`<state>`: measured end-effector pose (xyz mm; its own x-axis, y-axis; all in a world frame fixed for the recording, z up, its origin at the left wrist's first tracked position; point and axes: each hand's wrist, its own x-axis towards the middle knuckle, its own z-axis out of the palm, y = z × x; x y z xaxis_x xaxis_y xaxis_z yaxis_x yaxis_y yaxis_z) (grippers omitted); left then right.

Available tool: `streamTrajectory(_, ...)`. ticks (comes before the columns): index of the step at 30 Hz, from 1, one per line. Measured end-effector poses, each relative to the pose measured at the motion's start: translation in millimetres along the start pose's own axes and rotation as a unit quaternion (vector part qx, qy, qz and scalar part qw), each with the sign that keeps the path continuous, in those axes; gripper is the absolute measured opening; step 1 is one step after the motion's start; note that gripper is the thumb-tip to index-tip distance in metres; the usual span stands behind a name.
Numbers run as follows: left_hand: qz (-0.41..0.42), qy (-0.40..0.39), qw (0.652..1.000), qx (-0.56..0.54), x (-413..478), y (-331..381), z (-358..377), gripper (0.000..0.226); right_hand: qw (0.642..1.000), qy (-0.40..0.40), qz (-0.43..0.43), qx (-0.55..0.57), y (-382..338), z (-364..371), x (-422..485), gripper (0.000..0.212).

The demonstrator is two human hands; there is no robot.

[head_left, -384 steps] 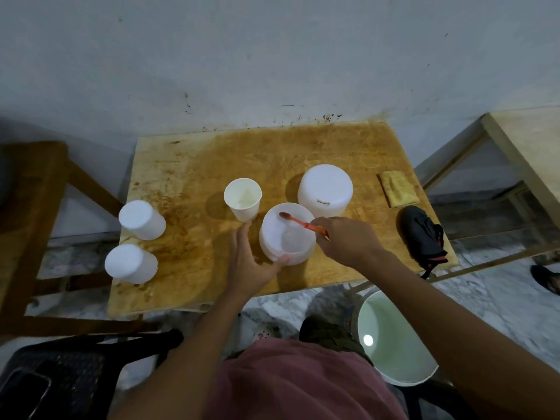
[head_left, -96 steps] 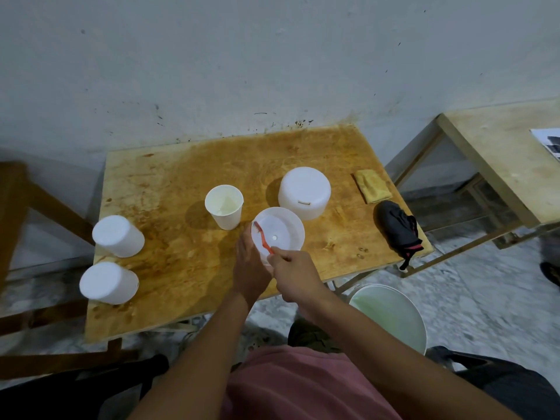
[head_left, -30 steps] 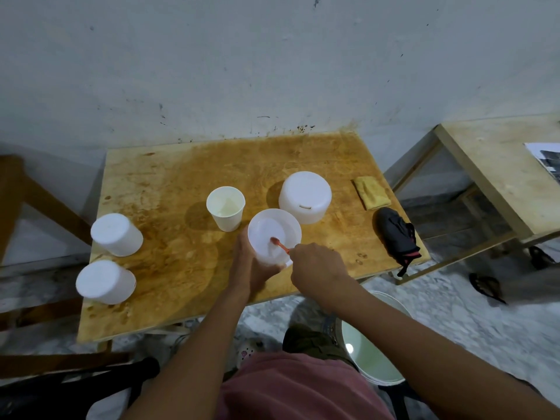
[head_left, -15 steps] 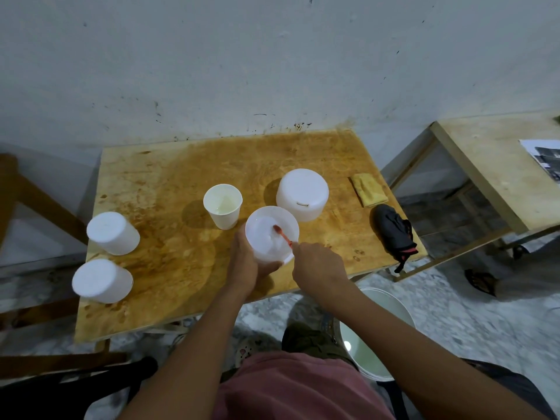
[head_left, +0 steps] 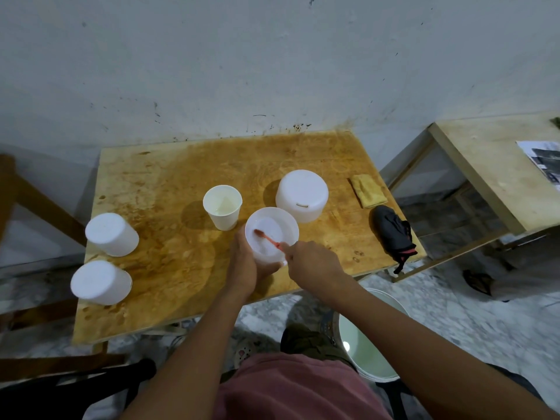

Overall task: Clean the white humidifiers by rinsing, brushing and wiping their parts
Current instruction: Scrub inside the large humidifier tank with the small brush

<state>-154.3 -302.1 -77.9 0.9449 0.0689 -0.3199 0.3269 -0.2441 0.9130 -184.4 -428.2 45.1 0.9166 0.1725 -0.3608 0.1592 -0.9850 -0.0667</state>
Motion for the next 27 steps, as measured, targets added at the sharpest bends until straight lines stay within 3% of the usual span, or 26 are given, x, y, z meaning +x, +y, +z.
streamTrajectory(2,0.0,0.006,1.0,-0.023,-2,-1,-1,0.114,0.998,0.025,0.043,-0.025,5,-6,4,0.054)
streamTrajectory(5,0.002,-0.002,1.0,0.005,-3,-3,-3,0.116,0.995,0.009,0.081,-0.06,8,-17,2,0.036)
streamTrajectory(8,0.045,-0.003,0.994,0.101,-3,-1,-4,0.115,0.995,-0.022,0.069,-0.062,8,-26,1,0.03)
streamTrajectory(13,0.052,0.0,0.994,0.101,-2,-2,-4,0.113,1.0,-0.029,0.01,0.005,-2,-14,3,0.035)
streamTrajectory(16,0.013,-0.009,1.0,0.01,-10,11,-5,0.107,1.0,0.014,0.016,0.007,2,-2,5,0.038)
streamTrajectory(19,-0.024,0.005,0.995,-0.099,-20,24,-7,0.11,0.999,-0.002,0.005,0.046,2,3,9,0.035)
streamTrajectory(22,-0.018,-0.015,0.997,-0.072,-21,25,-9,0.109,0.998,-0.005,0.025,0.057,5,0,12,0.036)
streamTrajectory(27,-0.02,-0.005,0.995,-0.1,-19,22,-6,0.129,0.998,0.003,0.051,-0.025,19,-16,15,0.038)
